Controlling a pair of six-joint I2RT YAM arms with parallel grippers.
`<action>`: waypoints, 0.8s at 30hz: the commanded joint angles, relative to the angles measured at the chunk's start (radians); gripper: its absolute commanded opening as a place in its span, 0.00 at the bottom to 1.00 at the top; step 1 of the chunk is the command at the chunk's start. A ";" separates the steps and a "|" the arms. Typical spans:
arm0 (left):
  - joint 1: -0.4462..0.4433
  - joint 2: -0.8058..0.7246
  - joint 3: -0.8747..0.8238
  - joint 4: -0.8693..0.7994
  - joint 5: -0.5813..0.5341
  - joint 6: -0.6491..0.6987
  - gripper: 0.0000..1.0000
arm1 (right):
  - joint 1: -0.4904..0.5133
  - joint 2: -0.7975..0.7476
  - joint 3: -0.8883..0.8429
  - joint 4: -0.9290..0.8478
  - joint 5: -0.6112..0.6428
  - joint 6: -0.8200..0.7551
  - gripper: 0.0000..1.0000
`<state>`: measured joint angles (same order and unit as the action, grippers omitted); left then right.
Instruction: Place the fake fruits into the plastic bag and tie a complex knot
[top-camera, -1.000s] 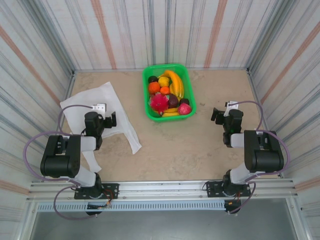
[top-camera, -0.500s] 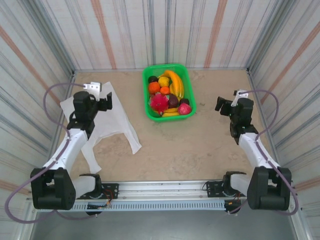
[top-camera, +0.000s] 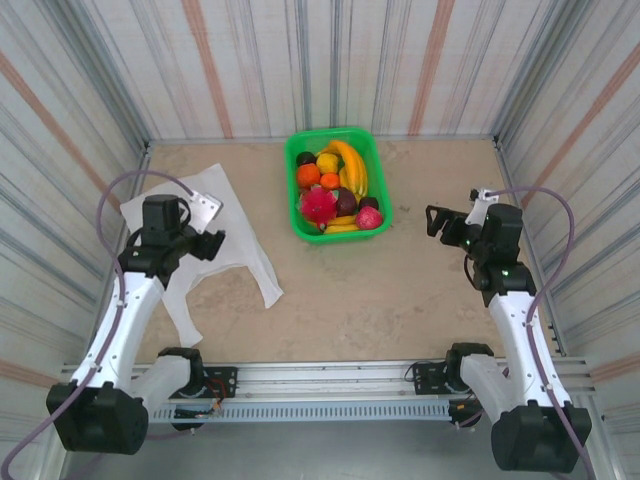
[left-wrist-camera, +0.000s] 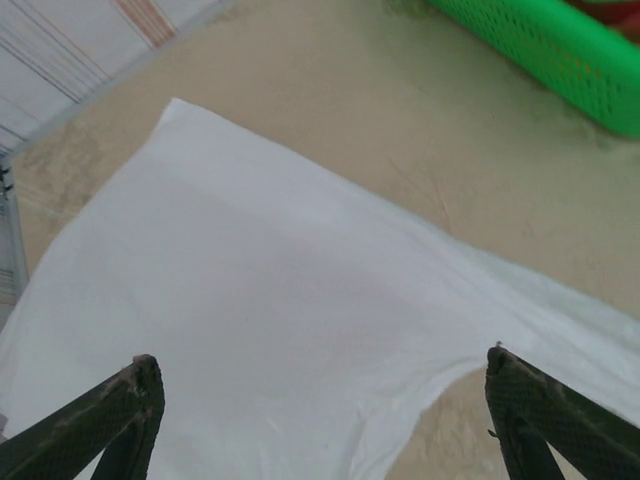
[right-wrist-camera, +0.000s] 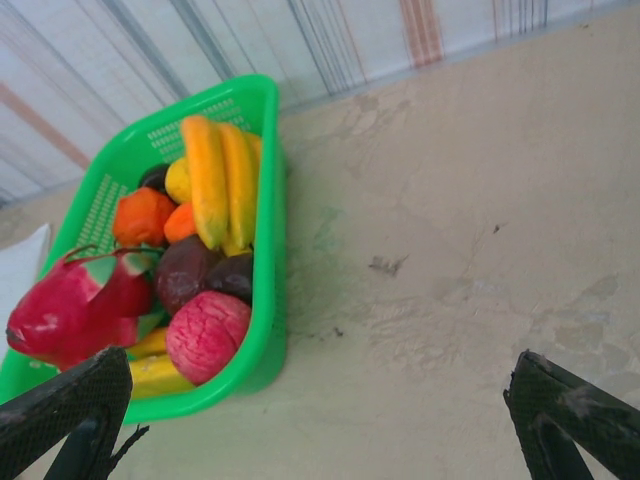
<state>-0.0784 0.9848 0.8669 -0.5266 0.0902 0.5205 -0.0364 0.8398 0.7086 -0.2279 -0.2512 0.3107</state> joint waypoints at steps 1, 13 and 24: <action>-0.024 -0.012 -0.043 -0.104 0.032 0.155 0.88 | 0.009 -0.013 -0.006 -0.051 -0.022 0.021 0.99; -0.104 0.213 -0.058 -0.097 -0.158 0.255 0.87 | 0.013 -0.011 -0.006 -0.066 -0.006 -0.013 0.99; -0.113 0.382 -0.032 -0.068 -0.255 0.256 0.86 | 0.013 0.018 -0.011 -0.059 -0.005 -0.037 0.99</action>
<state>-0.1856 1.3411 0.8066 -0.5980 -0.1150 0.7635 -0.0319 0.8539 0.7086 -0.2745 -0.2611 0.3023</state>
